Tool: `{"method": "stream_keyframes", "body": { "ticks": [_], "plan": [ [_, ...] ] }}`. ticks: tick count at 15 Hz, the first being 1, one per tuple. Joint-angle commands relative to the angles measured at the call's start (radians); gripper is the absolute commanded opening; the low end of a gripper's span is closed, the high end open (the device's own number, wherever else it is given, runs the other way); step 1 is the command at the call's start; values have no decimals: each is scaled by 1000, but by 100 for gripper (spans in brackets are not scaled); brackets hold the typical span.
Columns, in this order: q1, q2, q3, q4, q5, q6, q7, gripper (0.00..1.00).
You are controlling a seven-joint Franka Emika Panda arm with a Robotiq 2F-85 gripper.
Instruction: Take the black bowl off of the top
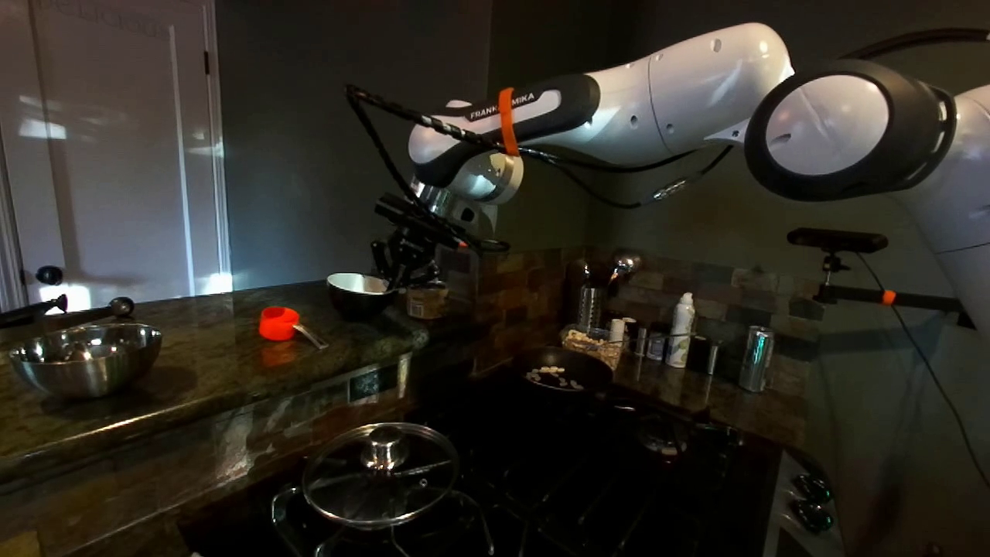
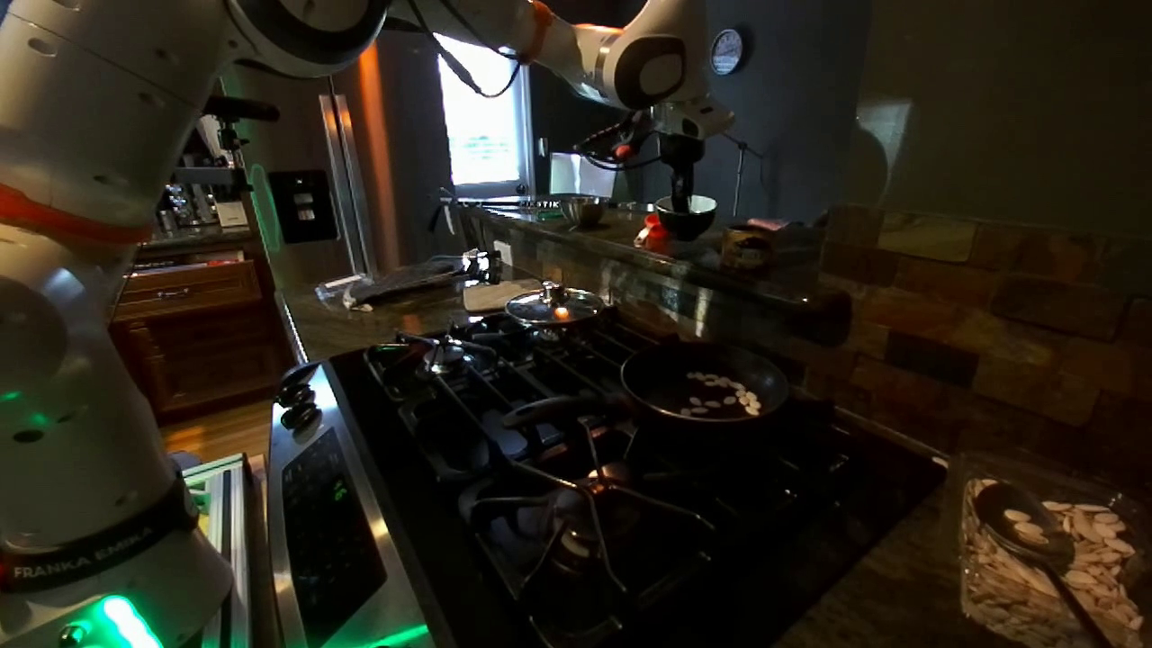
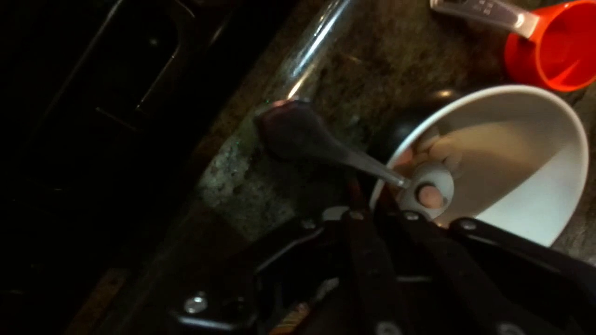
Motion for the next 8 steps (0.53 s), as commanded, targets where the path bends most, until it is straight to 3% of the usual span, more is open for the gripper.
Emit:
{"method": "stream_keyframes", "body": {
  "ticks": [1,4,8],
  "plan": [
    [37,-41,2,44,-62,-157,-36,2],
    [86,-89,11,41,-143,-287,-93,2],
    [155,-162,39,-28,-231,-305,-172,2]
  ]
}}
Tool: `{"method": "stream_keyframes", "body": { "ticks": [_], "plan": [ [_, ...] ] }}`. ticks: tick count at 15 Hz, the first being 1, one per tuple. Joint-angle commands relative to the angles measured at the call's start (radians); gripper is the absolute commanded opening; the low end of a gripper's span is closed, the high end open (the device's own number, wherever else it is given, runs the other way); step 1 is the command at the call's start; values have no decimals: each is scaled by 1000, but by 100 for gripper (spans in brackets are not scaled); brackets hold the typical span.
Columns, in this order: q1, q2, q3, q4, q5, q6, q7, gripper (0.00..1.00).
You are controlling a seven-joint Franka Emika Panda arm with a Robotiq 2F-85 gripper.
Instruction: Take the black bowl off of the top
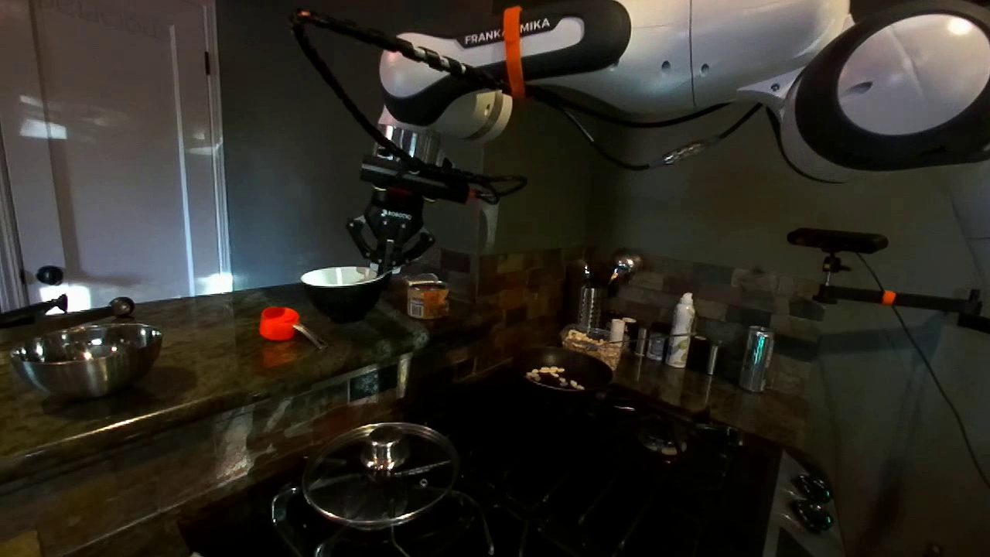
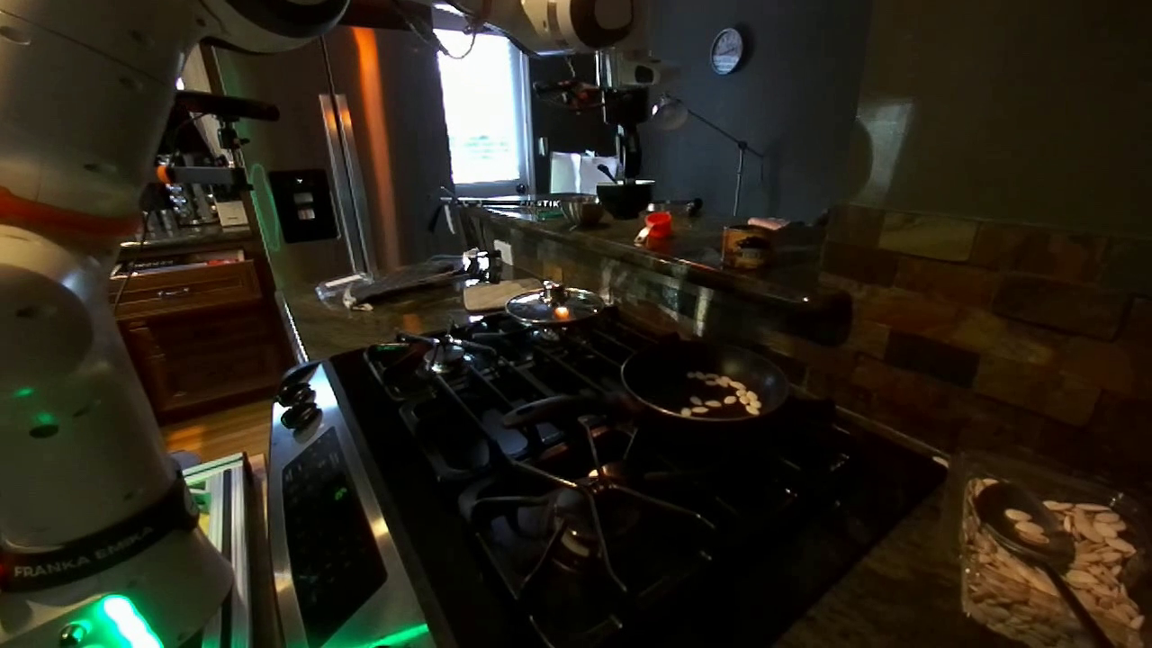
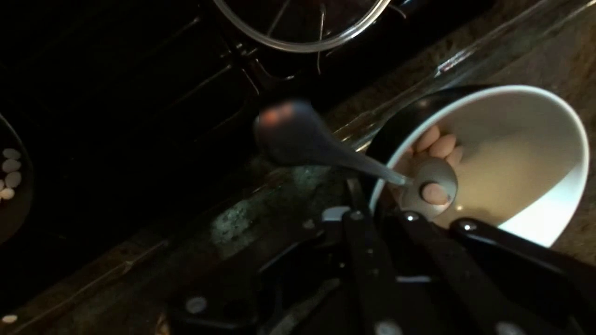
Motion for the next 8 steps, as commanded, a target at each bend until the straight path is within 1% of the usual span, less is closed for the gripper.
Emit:
{"method": "stream_keyframes", "body": {
  "ticks": [1,2,3,8],
  "plan": [
    [55,-78,24,-95,-66,13,-72,2],
    [35,-25,14,-21,-33,0,-35,2],
    [47,-30,17,-27,-36,0,-36,8],
    [35,-24,12,-26,-36,0,-35,8]
  ]
}}
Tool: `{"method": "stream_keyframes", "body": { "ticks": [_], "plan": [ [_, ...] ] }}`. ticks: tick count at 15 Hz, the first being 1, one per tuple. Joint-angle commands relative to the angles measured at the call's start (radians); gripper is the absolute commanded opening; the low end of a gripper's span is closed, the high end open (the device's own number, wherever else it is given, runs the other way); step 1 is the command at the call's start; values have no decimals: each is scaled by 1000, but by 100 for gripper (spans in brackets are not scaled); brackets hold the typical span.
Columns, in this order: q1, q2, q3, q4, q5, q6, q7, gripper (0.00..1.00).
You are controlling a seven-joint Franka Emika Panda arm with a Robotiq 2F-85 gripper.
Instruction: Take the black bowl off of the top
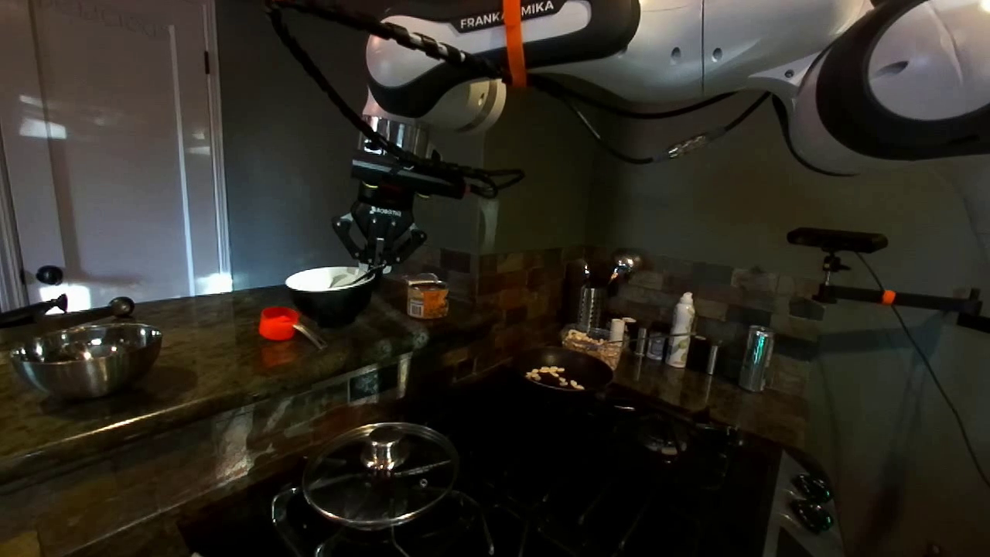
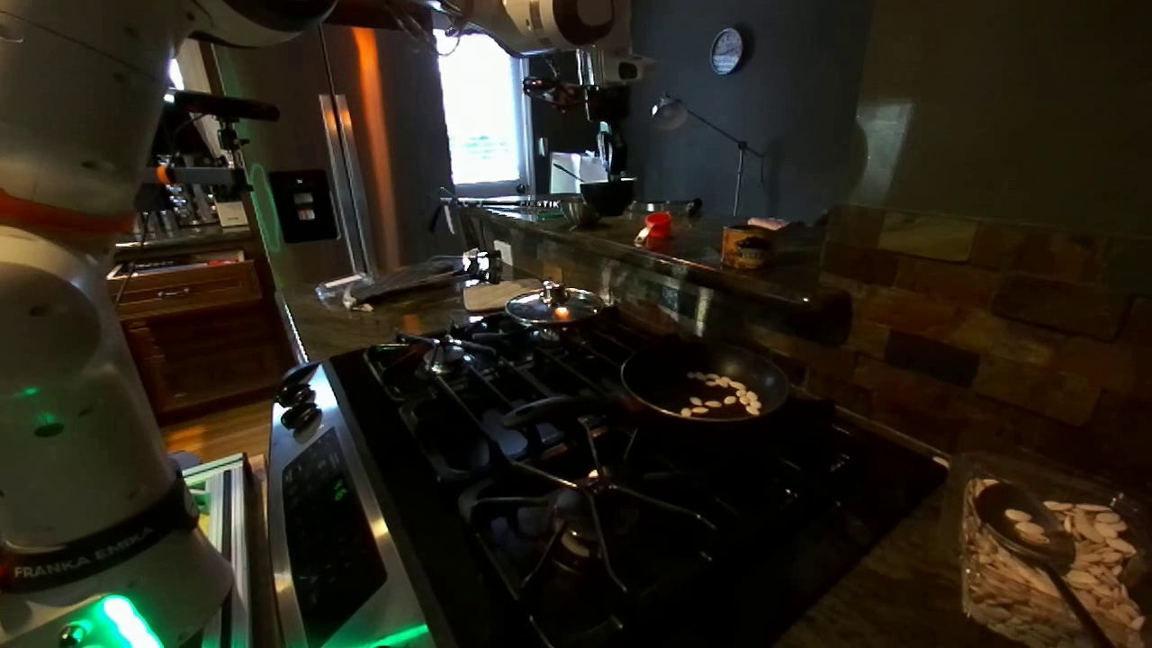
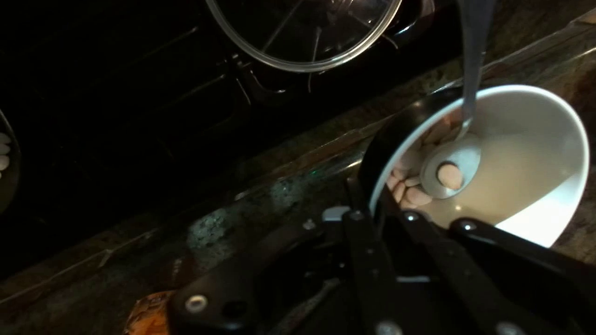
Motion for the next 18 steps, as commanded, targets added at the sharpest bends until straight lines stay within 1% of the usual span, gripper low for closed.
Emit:
{"method": "stream_keyframes", "body": {
  "ticks": [1,4,5,10,12,16,18],
  "plan": [
    [-1,0,0,0,0,0,0,2],
    [26,10,36,-26,-4,7,-86,2],
    [37,5,55,-48,-1,14,-128,2],
    [95,-41,153,-206,9,71,-258,2],
    [122,-40,175,-237,12,81,-327,2],
    [137,4,223,-262,24,93,-500,2],
    [136,13,223,-262,13,93,-554,2]
  ]
}}
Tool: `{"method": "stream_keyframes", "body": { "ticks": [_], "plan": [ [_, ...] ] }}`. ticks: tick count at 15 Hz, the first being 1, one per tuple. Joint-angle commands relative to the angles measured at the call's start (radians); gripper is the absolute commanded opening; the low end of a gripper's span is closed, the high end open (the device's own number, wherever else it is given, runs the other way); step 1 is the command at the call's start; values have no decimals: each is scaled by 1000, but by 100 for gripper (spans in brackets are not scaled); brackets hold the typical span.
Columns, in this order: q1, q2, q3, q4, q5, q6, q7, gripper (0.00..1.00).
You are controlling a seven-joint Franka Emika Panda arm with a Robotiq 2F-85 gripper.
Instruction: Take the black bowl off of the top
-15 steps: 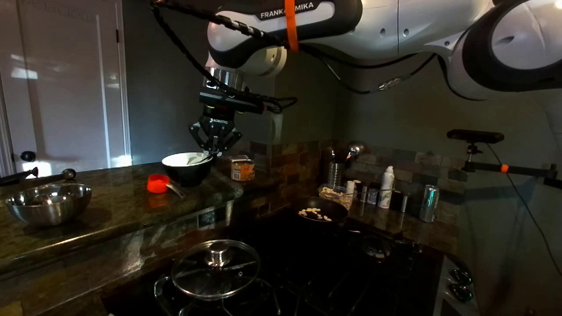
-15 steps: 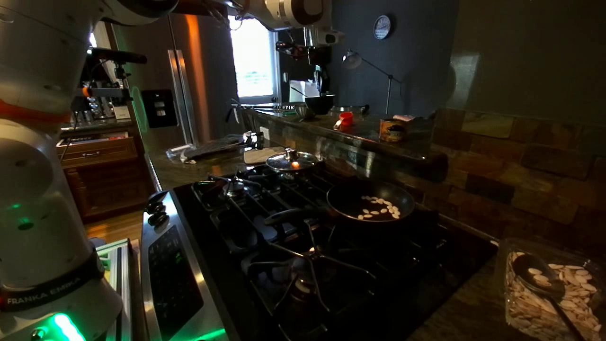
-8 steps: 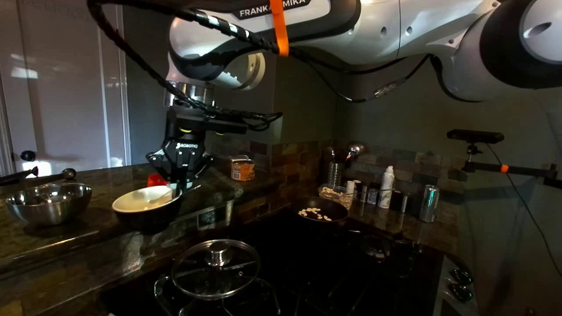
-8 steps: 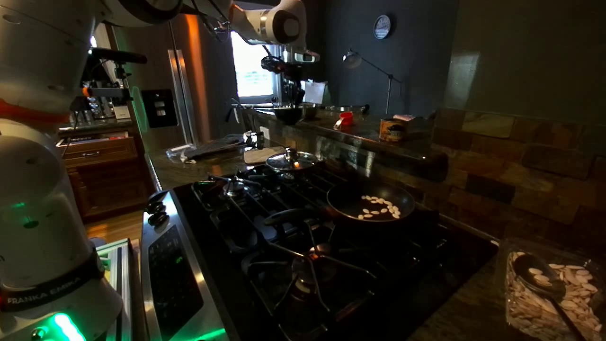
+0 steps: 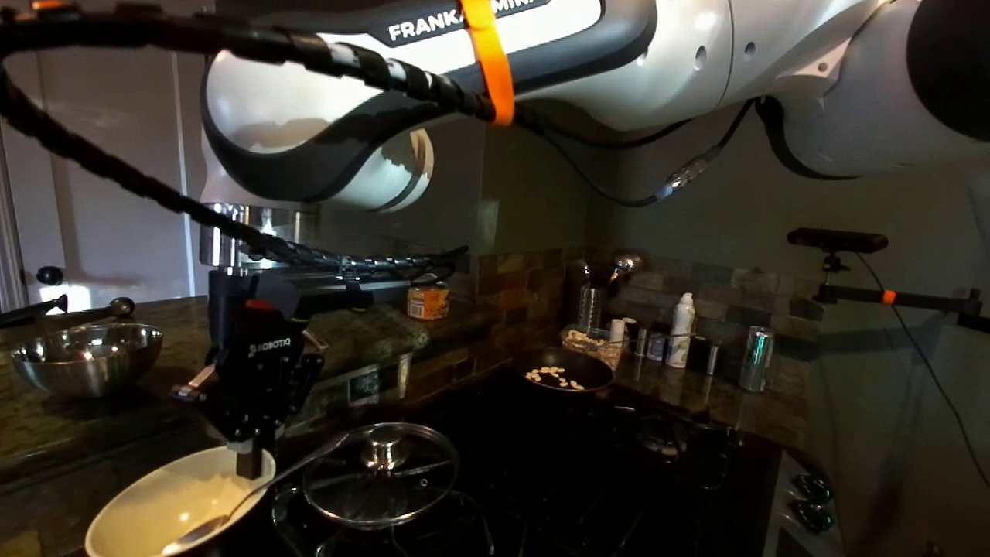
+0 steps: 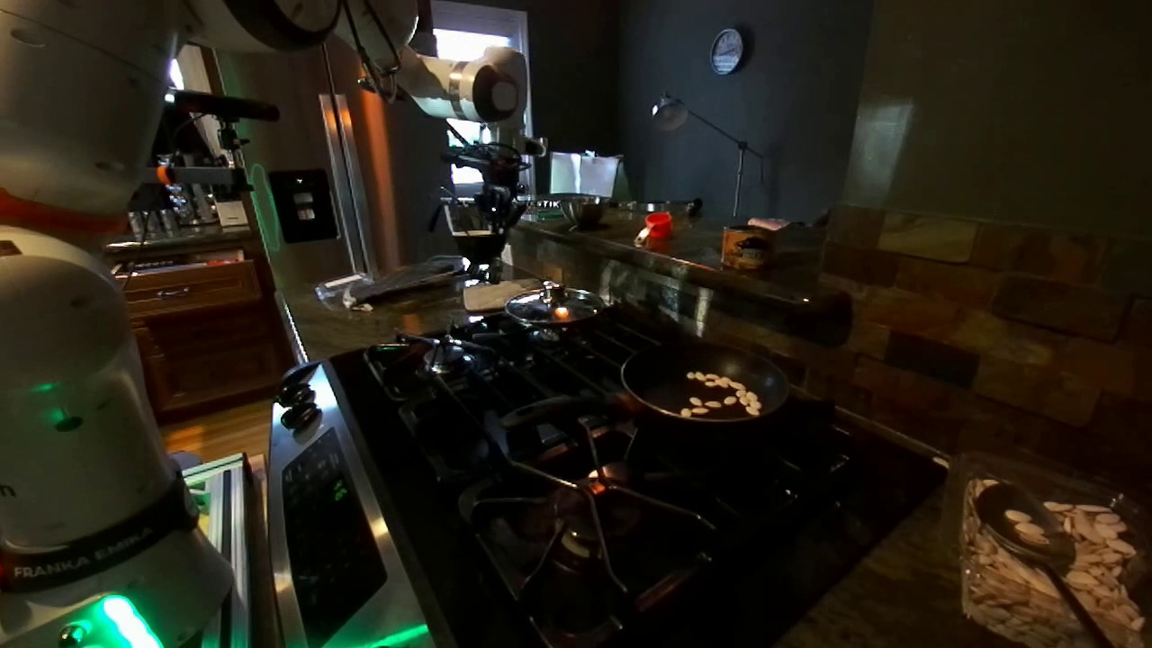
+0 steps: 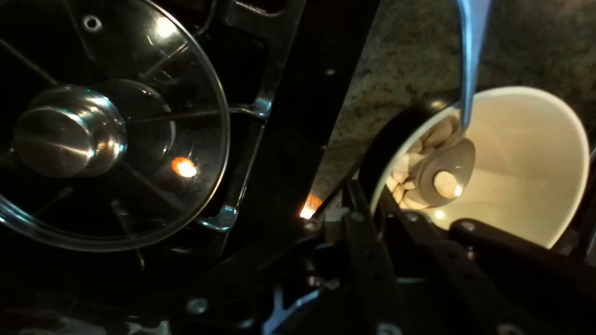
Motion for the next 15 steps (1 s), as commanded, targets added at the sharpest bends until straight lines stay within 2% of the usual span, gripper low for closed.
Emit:
{"method": "stream_keyframes", "body": {
  "ticks": [1,5,6,8,13,15],
  "plan": [
    [7,8,-4,2,3,-4,-33,8],
    [0,15,-3,2,2,-3,-78,8],
    [3,27,10,6,-8,4,-138,2],
    [4,34,31,-16,-6,37,-238,2],
    [0,34,105,-175,31,303,-436,2],
    [-16,42,143,-231,65,376,-502,2]
  ]
}}
